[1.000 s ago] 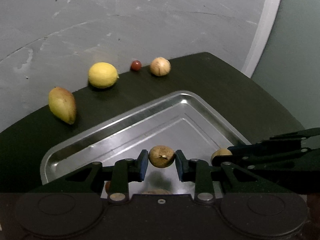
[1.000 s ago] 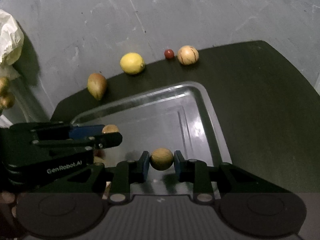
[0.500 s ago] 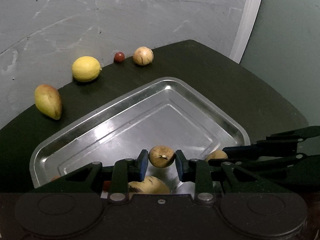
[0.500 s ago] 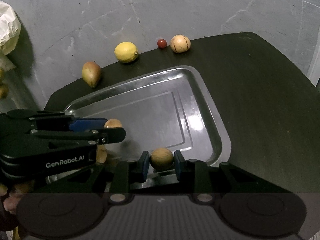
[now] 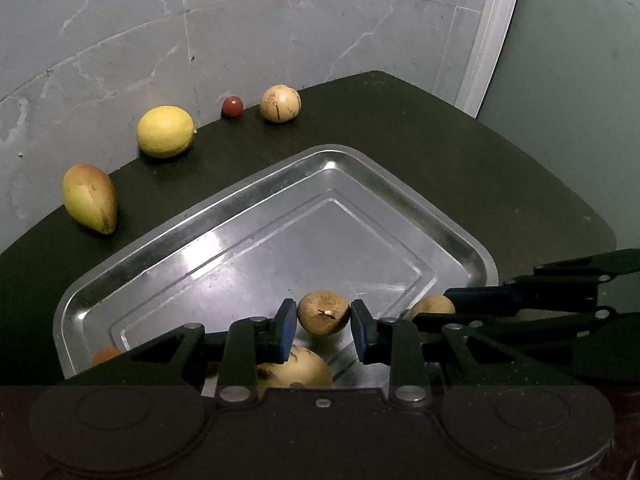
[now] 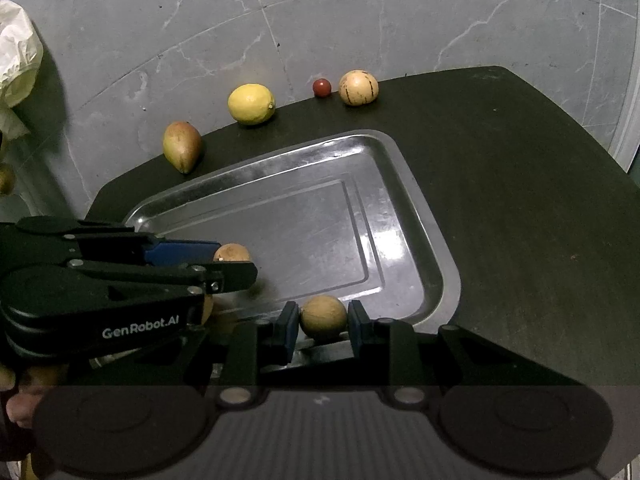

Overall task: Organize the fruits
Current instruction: 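Carry both small brown fruits back over the tray with both tools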

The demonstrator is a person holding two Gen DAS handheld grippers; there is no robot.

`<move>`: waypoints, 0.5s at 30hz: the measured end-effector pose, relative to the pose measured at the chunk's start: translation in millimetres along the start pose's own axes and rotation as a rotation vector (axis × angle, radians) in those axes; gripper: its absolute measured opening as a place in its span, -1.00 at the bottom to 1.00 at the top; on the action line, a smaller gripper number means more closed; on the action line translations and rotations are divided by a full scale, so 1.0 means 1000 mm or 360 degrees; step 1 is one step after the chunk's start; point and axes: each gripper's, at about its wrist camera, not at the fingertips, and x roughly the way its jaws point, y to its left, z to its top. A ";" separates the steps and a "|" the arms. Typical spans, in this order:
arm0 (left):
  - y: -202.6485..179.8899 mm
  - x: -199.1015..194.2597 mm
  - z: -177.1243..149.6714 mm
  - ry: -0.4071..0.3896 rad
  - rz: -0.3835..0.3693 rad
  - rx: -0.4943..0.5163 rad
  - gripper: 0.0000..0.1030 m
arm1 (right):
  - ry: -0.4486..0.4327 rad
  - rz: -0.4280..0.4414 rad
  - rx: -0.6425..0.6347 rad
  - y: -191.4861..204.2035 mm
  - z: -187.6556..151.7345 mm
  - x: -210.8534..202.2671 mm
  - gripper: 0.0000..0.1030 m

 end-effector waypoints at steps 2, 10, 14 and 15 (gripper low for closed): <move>0.000 0.000 0.000 0.0000 0.0000 0.0001 -0.40 | -0.0002 -0.0002 -0.0004 0.000 0.000 0.000 -0.43; 0.000 0.000 0.000 0.0001 0.0000 0.0000 -0.39 | -0.0008 -0.0010 -0.0011 0.000 0.000 -0.001 -0.43; 0.001 -0.001 -0.001 -0.0003 -0.0004 -0.0018 -0.39 | -0.0012 -0.0010 -0.0014 0.001 -0.001 -0.001 -0.41; 0.001 -0.001 -0.001 -0.0004 -0.0005 -0.0020 -0.39 | -0.0012 -0.0012 -0.0016 0.001 -0.001 -0.001 -0.40</move>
